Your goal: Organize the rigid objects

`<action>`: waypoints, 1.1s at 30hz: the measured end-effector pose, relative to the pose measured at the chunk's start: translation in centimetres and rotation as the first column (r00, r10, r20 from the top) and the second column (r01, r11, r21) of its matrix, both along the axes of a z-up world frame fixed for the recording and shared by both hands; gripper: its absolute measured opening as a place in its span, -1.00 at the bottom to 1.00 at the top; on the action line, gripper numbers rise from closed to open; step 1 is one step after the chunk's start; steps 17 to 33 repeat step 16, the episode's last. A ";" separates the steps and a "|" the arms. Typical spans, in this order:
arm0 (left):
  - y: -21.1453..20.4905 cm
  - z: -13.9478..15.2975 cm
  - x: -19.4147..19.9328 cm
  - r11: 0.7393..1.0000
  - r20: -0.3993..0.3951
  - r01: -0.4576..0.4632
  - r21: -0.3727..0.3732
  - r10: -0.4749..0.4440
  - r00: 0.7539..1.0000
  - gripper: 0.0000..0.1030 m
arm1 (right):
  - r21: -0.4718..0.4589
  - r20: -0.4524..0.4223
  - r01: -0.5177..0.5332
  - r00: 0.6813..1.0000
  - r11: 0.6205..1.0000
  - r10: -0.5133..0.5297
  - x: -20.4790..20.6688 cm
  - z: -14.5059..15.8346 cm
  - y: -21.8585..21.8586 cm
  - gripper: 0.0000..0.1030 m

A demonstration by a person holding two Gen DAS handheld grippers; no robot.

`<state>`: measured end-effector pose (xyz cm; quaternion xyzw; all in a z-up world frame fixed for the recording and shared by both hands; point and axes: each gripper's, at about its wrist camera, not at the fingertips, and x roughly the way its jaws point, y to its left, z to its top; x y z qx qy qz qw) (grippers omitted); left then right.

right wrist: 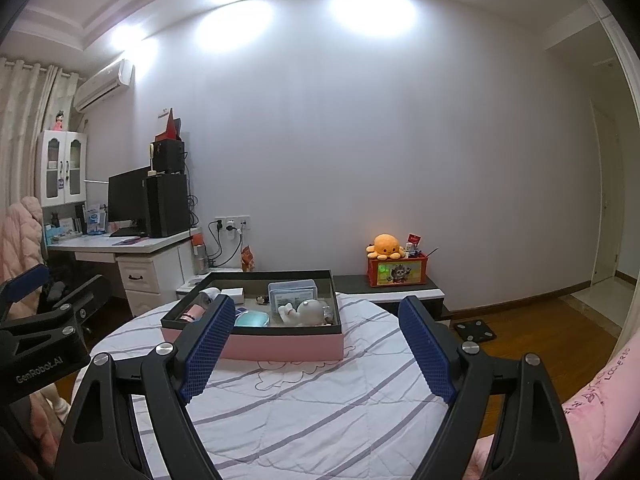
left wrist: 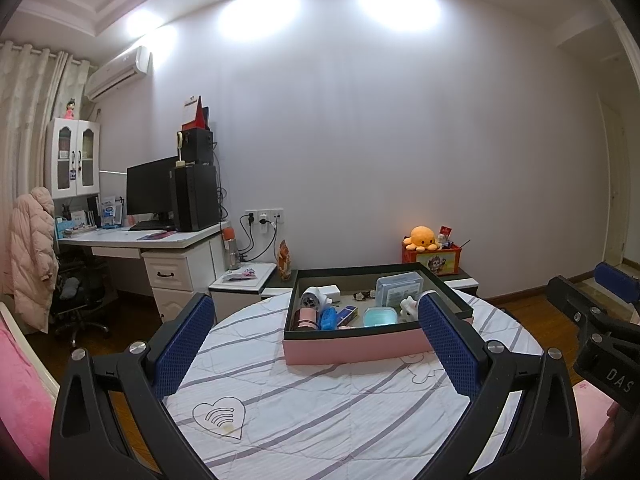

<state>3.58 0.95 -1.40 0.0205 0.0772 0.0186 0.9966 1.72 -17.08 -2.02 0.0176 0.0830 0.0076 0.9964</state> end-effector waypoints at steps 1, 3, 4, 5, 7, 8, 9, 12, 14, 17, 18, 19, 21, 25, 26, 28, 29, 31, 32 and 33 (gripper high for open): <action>0.0 0.0 -0.1 1.000 0.001 -0.001 0.001 0.001 1.000 1.00 | 0.001 0.001 0.000 1.000 1.000 0.000 0.0 0.0 0.0 0.66; 0.1 -0.2 -0.1 1.000 0.000 -0.006 0.003 0.006 1.000 1.00 | 0.004 -0.001 -0.003 1.000 1.000 0.003 0.0 0.0 0.0 0.66; 0.2 -0.2 -0.1 1.000 0.000 -0.004 0.002 0.004 1.000 1.00 | 0.006 -0.003 -0.003 1.000 1.000 0.003 0.1 0.0 0.0 0.66; 0.1 -0.2 -0.1 1.000 0.000 -0.003 0.002 0.003 1.000 1.00 | 0.005 -0.003 -0.003 1.000 1.000 0.003 0.1 0.0 0.0 0.66; 0.1 -0.2 -0.1 1.000 0.001 -0.005 0.002 0.005 1.000 1.00 | 0.003 -0.006 -0.006 1.000 1.000 0.006 0.1 0.0 0.0 0.66; 0.1 -0.1 -0.1 1.000 0.001 -0.005 0.002 0.005 1.000 1.00 | 0.001 -0.008 -0.005 1.000 1.000 0.005 0.1 -0.1 0.1 0.66; 0.2 -0.2 -0.1 1.000 0.003 -0.009 0.002 0.009 1.000 1.00 | 0.000 -0.007 -0.004 1.000 1.000 0.004 0.1 -0.1 0.1 0.66; 0.2 -0.4 -0.2 1.000 0.008 -0.006 0.010 0.006 1.000 1.00 | -0.004 -0.010 -0.006 1.000 1.000 0.006 0.2 -0.1 0.2 0.66; 0.2 -0.5 -0.2 1.000 0.011 -0.013 0.019 0.013 1.000 1.00 | -0.005 -0.014 -0.006 1.000 1.000 0.006 0.3 -0.2 0.2 0.66; 0.2 -0.5 -0.2 1.000 0.002 -0.014 0.020 0.014 1.000 1.00 | -0.004 -0.021 -0.010 1.000 1.000 0.010 0.4 -0.2 0.3 0.66; 0.2 -0.5 -0.2 1.000 0.002 -0.014 0.020 0.014 1.000 1.00 | -0.004 -0.021 -0.010 1.000 1.000 0.010 0.4 -0.2 0.3 0.66; 0.2 -0.5 -0.2 1.000 0.002 -0.014 0.020 0.014 1.000 1.00 | -0.004 -0.021 -0.010 1.000 1.000 0.010 0.4 -0.2 0.3 0.66; 0.2 -0.5 -0.2 1.000 0.002 -0.014 0.020 0.014 1.000 1.00 | -0.004 -0.021 -0.010 1.000 1.000 0.010 0.4 -0.2 0.3 0.66; 0.2 -0.5 -0.2 1.000 0.002 -0.014 0.020 0.014 1.000 1.00 | -0.004 -0.021 -0.010 1.000 1.000 0.010 0.4 -0.2 0.3 0.66; 0.2 -0.5 -0.2 1.000 0.002 -0.014 0.020 0.014 1.000 1.00 | -0.004 -0.021 -0.010 1.000 1.000 0.010 0.4 -0.2 0.3 0.66; 0.2 -0.5 -0.2 1.000 0.002 -0.014 0.020 0.014 1.000 1.00 | -0.004 -0.021 -0.010 1.000 1.000 0.010 0.4 -0.2 0.3 0.66; 0.2 -0.5 -0.2 1.000 0.002 -0.014 0.020 0.014 1.000 1.00 | -0.004 -0.021 -0.010 1.000 1.000 0.010 0.4 -0.2 0.3 0.66; 0.2 -0.5 -0.2 1.000 0.002 -0.014 0.020 0.014 1.000 1.00 | -0.004 -0.021 -0.010 1.000 1.000 0.010 0.4 -0.2 0.3 0.66; 0.2 -0.5 -0.2 1.000 0.002 -0.014 0.020 0.014 1.000 1.00 | -0.004 -0.021 -0.010 1.000 1.000 0.010 0.4 -0.2 0.3 0.66; 0.2 -0.5 -0.2 1.000 0.002 -0.014 0.020 0.014 1.000 1.00 | -0.004 -0.021 -0.010 1.000 1.000 0.010 0.4 -0.2 0.3 0.66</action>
